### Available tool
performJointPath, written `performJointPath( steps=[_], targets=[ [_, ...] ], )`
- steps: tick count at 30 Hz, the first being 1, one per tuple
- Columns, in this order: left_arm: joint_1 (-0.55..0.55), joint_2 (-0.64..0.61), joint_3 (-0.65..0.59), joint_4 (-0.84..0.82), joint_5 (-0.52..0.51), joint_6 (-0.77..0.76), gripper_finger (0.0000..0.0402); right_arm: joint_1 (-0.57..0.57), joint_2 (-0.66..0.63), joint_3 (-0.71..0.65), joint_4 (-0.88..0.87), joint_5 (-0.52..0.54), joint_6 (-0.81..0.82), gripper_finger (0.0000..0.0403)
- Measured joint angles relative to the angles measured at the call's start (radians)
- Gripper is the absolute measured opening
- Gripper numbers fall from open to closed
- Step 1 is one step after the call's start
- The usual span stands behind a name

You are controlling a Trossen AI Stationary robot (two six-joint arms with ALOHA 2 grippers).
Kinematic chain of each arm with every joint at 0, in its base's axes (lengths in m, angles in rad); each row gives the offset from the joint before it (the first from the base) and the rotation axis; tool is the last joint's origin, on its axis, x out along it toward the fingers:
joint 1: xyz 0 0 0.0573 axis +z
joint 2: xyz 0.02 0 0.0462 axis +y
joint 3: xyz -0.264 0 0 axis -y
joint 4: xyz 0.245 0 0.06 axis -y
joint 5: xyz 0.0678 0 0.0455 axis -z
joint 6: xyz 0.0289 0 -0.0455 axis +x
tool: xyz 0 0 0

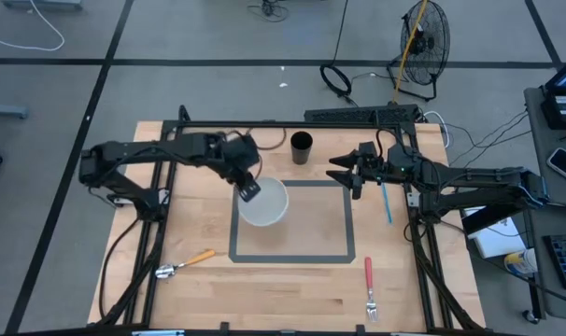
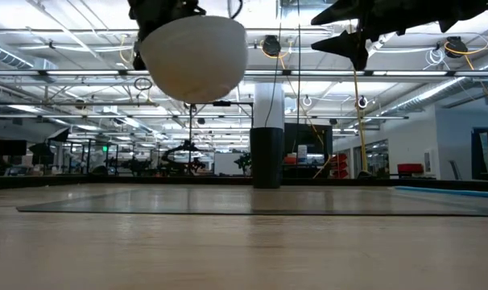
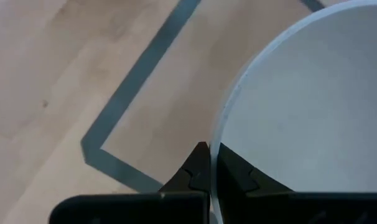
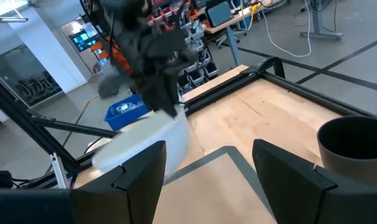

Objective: Pick & Place Utensil
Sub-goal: Put the white bowl on the light brown mat

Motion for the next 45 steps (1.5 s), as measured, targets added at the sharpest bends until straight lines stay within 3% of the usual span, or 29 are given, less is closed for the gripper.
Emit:
performJointPath(
  steps=[16, 25, 32, 45],
  targets=[
    [-0.089, 0.277, -0.001, 0.043, -0.033, -0.026, 0.0005, 0.000, 0.000, 0.000, 0.005, -0.003, -0.003, 0.0238],
    [-0.105, 0.282, -0.019, 0.088, -0.117, 0.011, 0.0005, 0.000, 0.000, 0.000, 0.004, -0.004, 0.026, 0.0238],
    [-0.098, 0.278, -0.116, 0.153, -0.066, 0.001, 0.0005, 0.010, 0.000, 0.000, 0.004, -0.029, 0.042, 0.0238],
    [-0.094, 0.269, -0.122, 0.154, -0.057, -0.002, 0.0009, 0.017, 0.000, 0.000, 0.005, -0.027, 0.032, 0.0238]
  ],
)
